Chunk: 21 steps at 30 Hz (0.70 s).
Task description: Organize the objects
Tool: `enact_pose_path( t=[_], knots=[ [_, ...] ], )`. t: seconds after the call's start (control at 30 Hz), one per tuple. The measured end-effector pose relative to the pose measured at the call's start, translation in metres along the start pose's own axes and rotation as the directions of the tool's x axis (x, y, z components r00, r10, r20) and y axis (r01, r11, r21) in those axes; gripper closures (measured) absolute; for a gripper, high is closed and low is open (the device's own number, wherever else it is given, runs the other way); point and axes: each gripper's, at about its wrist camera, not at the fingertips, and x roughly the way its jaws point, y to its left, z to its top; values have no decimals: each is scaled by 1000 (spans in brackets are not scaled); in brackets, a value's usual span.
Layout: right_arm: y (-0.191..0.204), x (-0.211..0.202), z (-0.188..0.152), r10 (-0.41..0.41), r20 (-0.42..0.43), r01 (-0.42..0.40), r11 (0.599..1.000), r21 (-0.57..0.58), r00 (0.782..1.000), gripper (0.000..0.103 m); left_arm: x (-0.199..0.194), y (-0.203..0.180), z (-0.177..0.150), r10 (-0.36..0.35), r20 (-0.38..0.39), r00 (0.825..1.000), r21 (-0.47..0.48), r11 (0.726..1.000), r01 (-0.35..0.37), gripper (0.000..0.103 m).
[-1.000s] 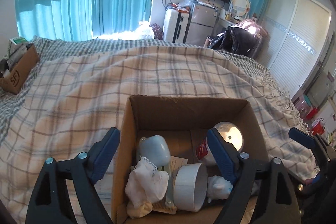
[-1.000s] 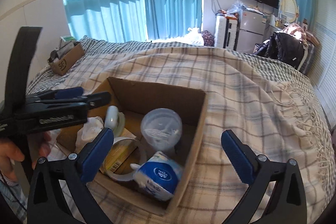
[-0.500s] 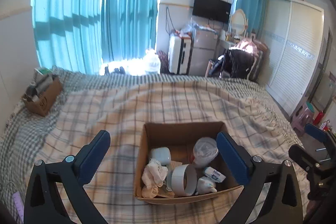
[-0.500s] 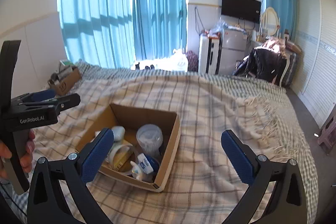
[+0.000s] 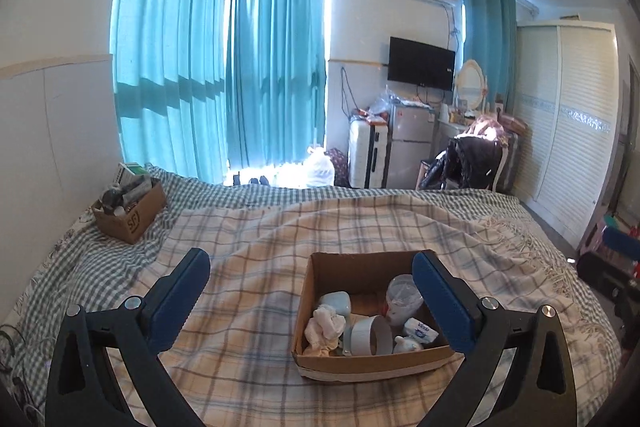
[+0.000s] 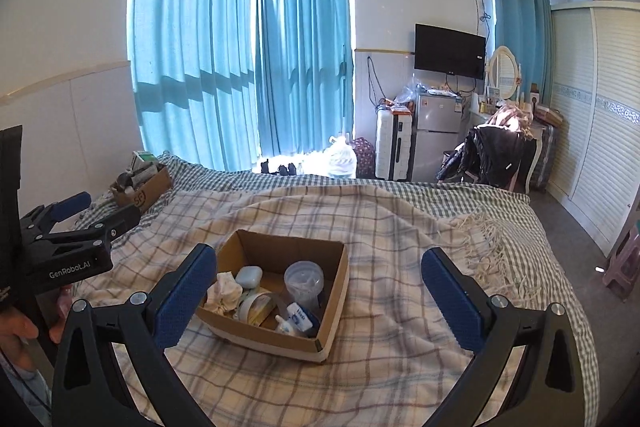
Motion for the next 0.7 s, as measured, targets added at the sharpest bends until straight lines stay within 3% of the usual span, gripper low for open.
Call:
enact_pose_path(
  t=[0.13, 0.23, 0.37, 0.5, 0.7],
  knots=[
    [2, 15, -25, -20, 8, 20, 1000, -21, 1000, 0, 5, 11, -28, 12, -9, 1000, -76, 997, -13, 0],
    [5, 24, -43, -107, 64, 111, 992, -60, 992, 0, 9, 21, -56, 59, -8, 998, -124, 991, -60, 0],
    [3, 35, -65, -60, 83, 62, 998, -22, 995, 0, 14, 25, -88, 146, -33, 989, -115, 982, -149, 0],
    [-3, 51, -76, -51, 42, 50, 999, 21, 998, 0, 21, 15, -99, 113, -69, 991, -90, 989, -119, 0],
    [-7, 57, -81, -65, 22, 65, 998, 25, 998, 0, 17, 2, -98, 99, -47, 994, -81, 991, -103, 0]
  ],
)
